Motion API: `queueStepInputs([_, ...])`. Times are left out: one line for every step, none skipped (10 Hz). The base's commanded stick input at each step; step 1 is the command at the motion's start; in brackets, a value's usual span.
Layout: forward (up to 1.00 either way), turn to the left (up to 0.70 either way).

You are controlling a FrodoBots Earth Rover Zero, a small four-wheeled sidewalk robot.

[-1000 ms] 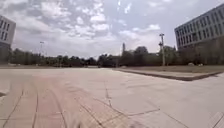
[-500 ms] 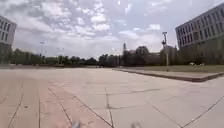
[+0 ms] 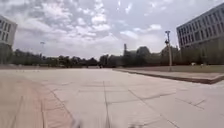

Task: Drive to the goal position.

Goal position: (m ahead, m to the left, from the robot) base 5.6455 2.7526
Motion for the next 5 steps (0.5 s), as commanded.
queueStepInputs([0.99,0.04])
queueStepInputs([0.99,0.04])
queueStepInputs([0.99,0.04])
queueStepInputs([0.99,0.04])
queueStepInputs([0.99,0.04])
